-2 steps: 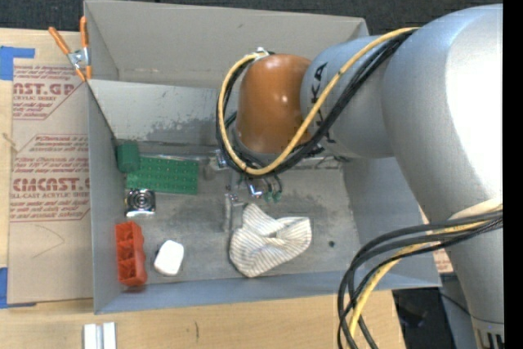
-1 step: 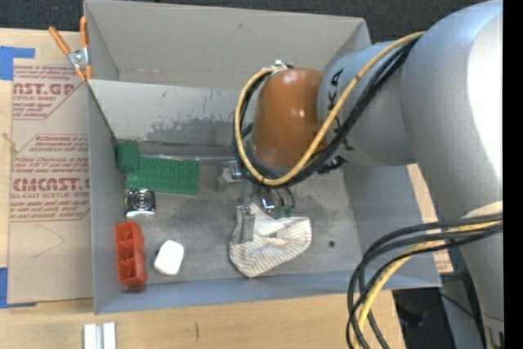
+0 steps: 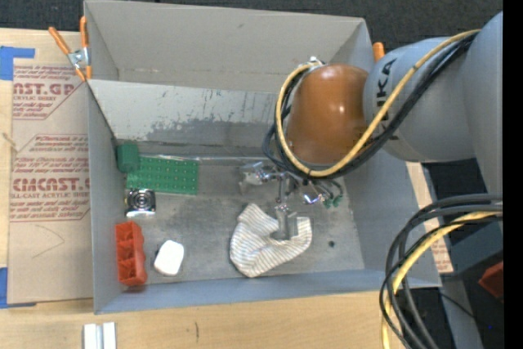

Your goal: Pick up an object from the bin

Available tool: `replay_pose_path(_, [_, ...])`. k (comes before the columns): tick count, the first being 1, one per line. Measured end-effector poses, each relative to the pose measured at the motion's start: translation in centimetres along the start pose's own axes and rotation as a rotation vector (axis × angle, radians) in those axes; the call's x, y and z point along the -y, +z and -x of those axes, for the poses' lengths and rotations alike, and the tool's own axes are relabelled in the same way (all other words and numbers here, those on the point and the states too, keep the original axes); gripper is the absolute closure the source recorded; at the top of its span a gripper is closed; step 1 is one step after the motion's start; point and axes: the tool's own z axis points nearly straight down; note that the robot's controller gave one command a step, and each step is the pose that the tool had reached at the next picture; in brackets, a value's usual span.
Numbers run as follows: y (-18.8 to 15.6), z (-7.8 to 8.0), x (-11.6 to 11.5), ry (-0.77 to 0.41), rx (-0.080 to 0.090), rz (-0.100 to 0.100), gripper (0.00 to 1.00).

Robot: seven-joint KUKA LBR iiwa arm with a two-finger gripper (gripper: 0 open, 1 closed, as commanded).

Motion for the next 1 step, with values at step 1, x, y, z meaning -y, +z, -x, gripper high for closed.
replay_pose_path(1, [0.81, -1.09, 1.92, -0.141, 0.0, -0.002, 0.0])
